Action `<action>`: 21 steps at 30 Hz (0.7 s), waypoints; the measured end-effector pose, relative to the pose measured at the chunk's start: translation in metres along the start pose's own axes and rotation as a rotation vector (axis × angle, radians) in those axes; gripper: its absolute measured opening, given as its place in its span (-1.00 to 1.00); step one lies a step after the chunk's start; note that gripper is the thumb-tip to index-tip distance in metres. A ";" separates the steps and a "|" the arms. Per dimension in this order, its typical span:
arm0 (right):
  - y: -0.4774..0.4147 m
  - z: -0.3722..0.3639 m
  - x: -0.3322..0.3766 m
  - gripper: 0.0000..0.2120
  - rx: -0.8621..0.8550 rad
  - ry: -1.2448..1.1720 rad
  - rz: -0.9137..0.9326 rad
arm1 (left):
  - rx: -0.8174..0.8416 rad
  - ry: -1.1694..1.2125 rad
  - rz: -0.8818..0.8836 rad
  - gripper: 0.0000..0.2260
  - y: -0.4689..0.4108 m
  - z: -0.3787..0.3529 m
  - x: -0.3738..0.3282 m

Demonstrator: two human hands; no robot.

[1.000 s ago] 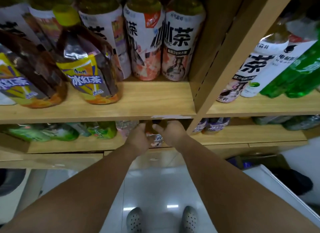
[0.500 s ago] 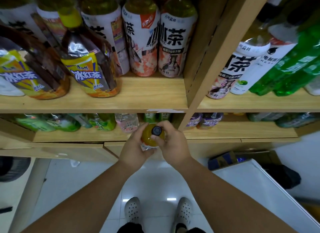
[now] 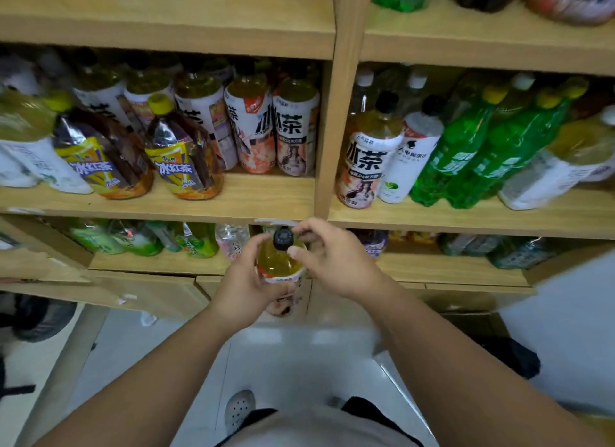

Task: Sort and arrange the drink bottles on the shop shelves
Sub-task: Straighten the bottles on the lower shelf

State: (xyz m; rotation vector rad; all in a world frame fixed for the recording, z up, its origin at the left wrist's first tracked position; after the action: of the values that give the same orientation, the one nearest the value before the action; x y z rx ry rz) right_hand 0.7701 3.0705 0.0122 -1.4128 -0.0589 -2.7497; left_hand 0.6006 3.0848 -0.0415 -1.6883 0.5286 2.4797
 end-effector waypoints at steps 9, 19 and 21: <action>-0.021 0.122 -0.016 -0.72 -0.591 -0.042 -0.040 | -0.236 0.247 0.030 -0.34 0.009 0.010 -0.032; -0.083 0.164 0.008 -0.65 -0.588 0.067 -0.033 | -0.391 0.260 -0.024 -0.29 0.014 0.045 -0.054; -0.084 0.165 0.010 -0.68 -0.578 0.095 -0.044 | -0.403 0.275 -0.017 -0.31 0.015 0.050 -0.053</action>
State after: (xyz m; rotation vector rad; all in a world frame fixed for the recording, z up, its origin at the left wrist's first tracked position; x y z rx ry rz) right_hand 0.8926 3.1631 0.1157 -1.3758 0.7731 -3.0023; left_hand 0.5723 3.0936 0.0275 -2.1835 0.0261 2.4780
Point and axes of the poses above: each hand's wrist, its own y-axis away from the middle knuckle, its own z-axis out of the back of the hand, x = y × z, the point moved 5 cm from there along -y, towards the middle knuckle, and after that the axes turned 6 degrees about z, right-handed, at the moved point
